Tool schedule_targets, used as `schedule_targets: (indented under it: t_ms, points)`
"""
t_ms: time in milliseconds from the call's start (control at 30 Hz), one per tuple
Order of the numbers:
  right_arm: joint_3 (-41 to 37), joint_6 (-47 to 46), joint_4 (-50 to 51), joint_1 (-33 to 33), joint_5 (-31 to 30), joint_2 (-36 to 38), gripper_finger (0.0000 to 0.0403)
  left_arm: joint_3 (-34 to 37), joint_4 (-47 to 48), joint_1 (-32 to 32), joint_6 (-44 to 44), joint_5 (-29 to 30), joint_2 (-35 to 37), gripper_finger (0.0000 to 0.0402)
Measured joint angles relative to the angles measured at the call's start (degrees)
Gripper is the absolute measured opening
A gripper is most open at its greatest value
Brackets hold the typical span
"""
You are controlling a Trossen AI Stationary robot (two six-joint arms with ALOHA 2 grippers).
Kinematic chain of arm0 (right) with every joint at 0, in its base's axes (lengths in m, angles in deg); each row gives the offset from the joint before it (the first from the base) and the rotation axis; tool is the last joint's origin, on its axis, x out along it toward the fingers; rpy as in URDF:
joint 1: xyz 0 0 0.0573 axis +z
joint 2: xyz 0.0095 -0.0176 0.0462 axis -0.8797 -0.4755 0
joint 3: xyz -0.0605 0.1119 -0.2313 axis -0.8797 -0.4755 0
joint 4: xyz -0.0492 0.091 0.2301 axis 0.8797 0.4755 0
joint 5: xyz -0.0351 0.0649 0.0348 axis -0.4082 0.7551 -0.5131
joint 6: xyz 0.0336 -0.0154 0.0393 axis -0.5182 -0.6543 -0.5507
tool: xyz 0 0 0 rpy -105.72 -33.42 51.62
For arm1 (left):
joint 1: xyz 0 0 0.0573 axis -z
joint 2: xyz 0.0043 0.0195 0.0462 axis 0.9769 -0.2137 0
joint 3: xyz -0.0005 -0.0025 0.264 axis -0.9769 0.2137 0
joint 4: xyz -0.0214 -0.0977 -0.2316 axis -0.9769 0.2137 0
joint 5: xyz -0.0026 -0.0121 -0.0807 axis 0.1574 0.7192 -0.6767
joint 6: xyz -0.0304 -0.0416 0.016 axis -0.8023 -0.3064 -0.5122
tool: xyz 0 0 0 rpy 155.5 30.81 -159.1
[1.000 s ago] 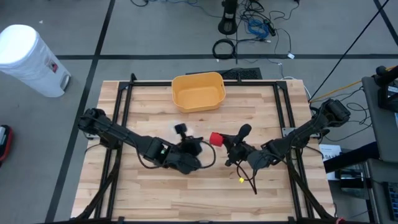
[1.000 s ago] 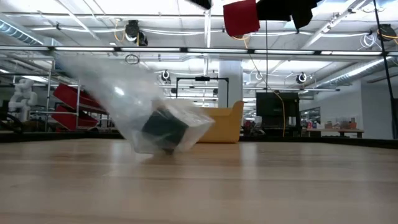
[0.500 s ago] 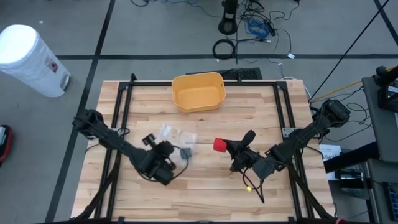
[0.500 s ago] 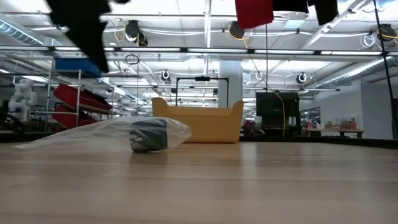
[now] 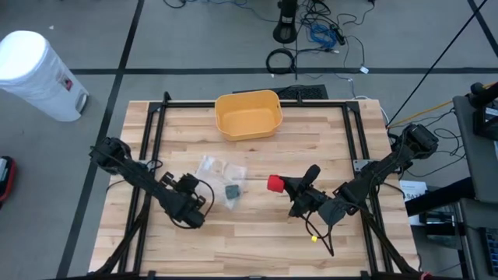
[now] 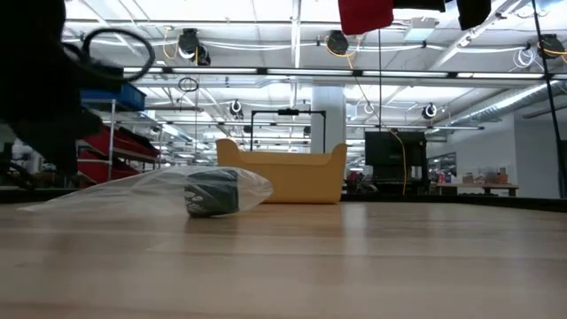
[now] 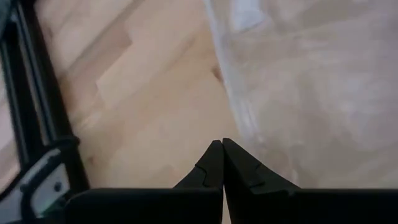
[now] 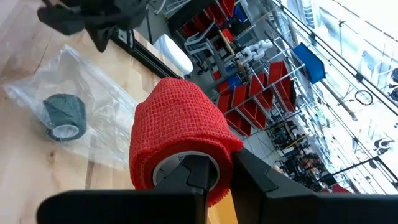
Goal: Roll bandage
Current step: Put the rolled red bandage into the transparent zip bag
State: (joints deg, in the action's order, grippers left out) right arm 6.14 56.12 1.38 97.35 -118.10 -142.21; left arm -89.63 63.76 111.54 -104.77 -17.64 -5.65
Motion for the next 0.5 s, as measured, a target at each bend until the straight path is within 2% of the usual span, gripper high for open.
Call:
schedule_targets:
  t_ms: [267,500]
  points:
    - [0.0,0.0,0.0,0.0,0.0,0.0,0.0034,7.2,-18.3,-1.5,7.7,-1.0,0.0,0.0]
    - [0.0,0.0,0.0,0.0,0.0,0.0,0.0034,6.6,-31.6,-1.6,20.1,-1.0,0.0,0.0]
